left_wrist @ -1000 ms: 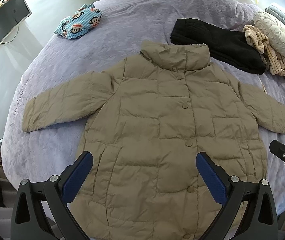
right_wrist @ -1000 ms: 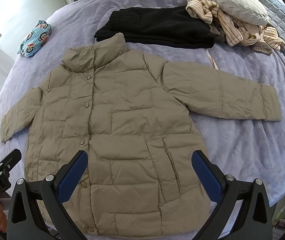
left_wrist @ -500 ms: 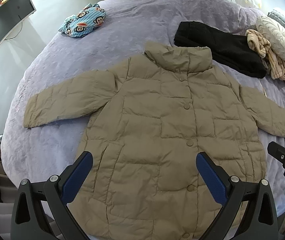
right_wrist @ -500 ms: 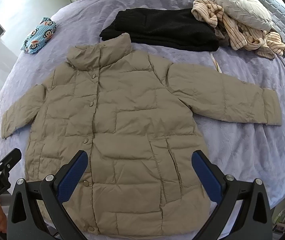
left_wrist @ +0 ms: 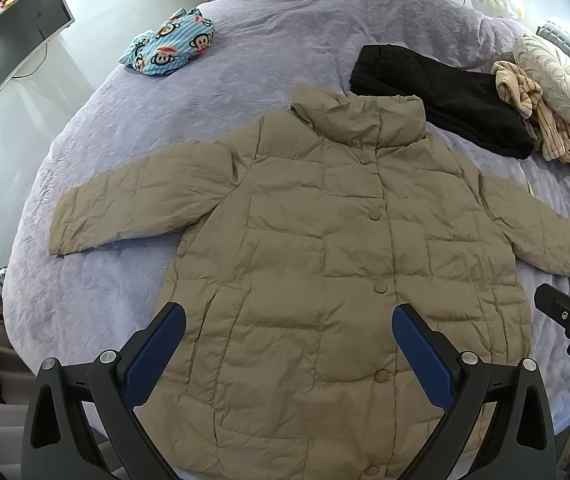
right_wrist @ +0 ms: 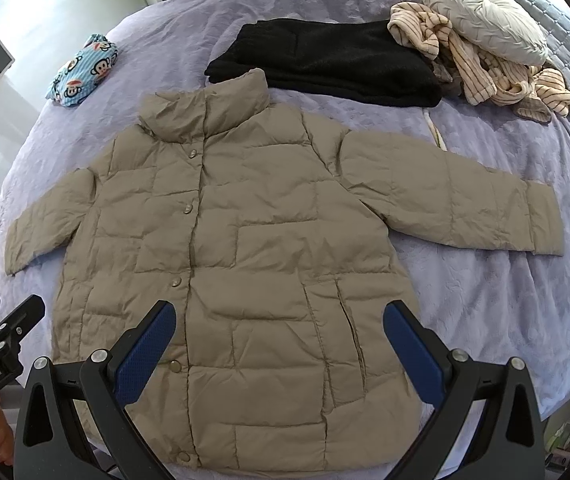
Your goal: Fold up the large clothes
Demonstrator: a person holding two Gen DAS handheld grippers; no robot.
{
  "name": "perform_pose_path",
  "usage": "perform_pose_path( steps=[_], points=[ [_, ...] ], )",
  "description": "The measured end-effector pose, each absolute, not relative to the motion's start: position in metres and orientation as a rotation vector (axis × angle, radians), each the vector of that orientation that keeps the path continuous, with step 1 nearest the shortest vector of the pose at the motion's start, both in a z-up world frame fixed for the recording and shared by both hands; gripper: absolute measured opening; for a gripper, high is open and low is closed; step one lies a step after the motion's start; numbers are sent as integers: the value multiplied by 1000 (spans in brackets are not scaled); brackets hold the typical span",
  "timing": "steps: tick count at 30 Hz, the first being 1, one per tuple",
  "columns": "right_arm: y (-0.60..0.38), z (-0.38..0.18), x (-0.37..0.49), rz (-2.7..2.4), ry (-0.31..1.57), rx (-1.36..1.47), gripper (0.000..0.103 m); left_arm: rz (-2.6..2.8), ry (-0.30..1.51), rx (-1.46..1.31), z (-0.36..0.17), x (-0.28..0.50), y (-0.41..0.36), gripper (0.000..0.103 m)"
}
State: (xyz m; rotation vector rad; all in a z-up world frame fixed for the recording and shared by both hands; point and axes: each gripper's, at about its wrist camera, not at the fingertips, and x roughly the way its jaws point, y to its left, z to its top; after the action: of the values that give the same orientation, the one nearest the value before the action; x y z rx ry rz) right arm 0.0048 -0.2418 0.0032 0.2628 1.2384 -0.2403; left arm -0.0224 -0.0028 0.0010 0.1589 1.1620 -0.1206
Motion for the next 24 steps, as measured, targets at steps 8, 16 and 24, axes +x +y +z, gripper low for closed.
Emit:
perform_pose_path(
  steps=[8,16,24],
  points=[
    [-242,3,5,-239,1239,263,103,-118,1165,157,2,-21,-2,103],
    [-242,3,6,-240,1239,263,103,-121,1168,157,1,-21,-2,103],
    [-239,-2,5,-254,1254,273,103,-141,1193,147,-10,-17,2,103]
  ],
)
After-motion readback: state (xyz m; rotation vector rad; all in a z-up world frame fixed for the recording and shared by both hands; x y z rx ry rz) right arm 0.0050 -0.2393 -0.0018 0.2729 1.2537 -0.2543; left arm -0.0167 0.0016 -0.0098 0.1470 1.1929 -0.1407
